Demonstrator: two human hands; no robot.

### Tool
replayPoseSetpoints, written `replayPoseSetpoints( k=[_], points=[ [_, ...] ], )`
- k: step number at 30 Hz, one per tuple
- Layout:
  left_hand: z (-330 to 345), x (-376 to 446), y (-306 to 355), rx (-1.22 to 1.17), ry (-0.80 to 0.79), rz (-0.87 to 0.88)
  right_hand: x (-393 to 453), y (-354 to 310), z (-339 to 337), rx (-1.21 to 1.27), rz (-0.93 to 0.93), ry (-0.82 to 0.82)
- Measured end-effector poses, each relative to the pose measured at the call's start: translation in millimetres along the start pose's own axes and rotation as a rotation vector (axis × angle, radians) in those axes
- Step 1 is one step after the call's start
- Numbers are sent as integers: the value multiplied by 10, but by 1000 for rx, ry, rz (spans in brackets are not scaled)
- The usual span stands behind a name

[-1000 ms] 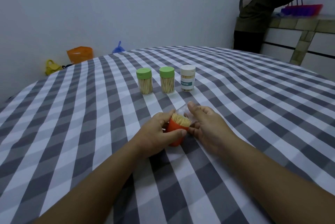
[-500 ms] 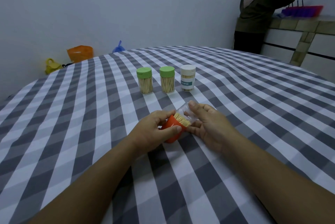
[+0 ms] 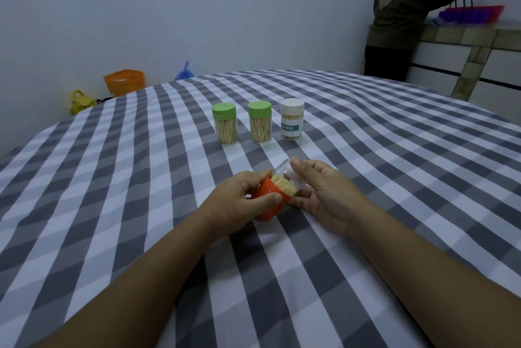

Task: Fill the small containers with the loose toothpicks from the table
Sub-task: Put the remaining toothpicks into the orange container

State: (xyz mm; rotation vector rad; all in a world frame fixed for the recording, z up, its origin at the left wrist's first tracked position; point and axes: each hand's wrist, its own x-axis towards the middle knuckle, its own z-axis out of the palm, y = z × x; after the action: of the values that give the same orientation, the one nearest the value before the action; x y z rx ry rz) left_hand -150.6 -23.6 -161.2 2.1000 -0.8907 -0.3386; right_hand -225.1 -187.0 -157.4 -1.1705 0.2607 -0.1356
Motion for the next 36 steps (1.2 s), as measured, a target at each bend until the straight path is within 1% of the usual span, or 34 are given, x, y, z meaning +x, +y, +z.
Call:
replayPoseSetpoints(
  k=[10, 16, 28, 36],
  points=[
    [16, 7, -7, -174, -13, -65, -7, -13, -22, -93, 1, -16],
    [24, 15, -12, -142, -8, -82, -7, -19, -11, -162, -6, 14],
    [12, 0, 11, -126, -20, -68, -10, -15, -11, -181, -29, 23],
    [26, 5, 23, -81, 1, -76, 11, 4, 4, -245, -53, 73]
  ],
)
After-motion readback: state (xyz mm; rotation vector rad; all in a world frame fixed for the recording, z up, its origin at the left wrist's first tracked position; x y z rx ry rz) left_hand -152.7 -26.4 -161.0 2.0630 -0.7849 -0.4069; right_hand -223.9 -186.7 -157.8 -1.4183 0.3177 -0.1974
